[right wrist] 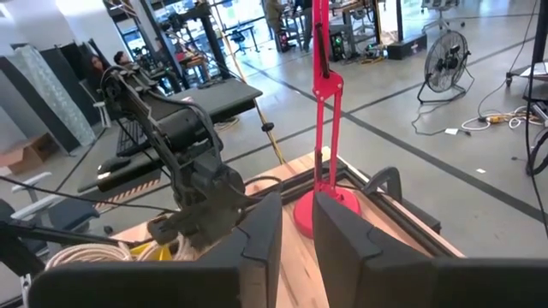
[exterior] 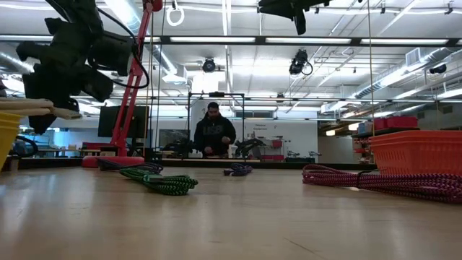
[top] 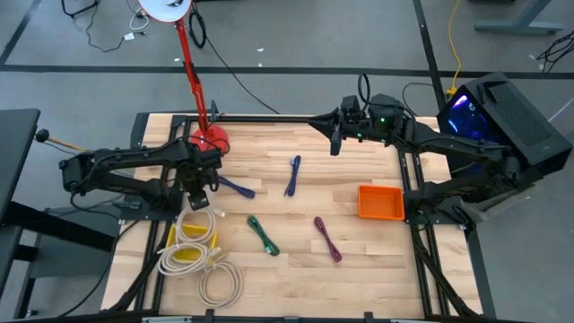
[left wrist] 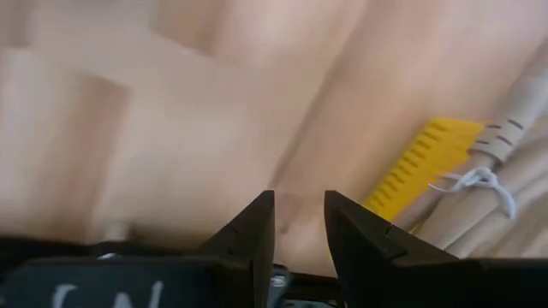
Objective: Pick & Place USB Port
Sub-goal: Put the light brown HDMI cable into the yellow bin
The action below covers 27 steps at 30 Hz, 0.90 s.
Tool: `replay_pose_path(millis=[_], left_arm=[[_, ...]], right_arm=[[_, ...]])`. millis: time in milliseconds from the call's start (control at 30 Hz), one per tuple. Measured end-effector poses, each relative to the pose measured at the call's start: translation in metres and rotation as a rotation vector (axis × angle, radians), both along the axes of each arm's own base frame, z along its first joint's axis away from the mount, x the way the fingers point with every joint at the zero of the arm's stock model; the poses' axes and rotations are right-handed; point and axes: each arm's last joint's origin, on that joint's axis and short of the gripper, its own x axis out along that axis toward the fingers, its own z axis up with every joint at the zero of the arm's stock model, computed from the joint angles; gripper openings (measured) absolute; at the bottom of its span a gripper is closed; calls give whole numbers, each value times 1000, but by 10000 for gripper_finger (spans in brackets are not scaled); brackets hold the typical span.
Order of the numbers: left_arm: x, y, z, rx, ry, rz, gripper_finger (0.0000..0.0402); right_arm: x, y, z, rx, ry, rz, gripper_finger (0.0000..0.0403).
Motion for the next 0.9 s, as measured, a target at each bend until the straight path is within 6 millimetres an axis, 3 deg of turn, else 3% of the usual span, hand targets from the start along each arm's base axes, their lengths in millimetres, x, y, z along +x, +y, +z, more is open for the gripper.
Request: replay_pose_path(millis=[400, 900], left_arm=[[-5, -9, 4, -255, -37, -30, 87], [-10, -24, 19, -642, 53, 166, 48]], right_arm=[[0, 0, 0, 1, -2, -1, 71], [0, -1, 0, -33, 7, -18, 71]])
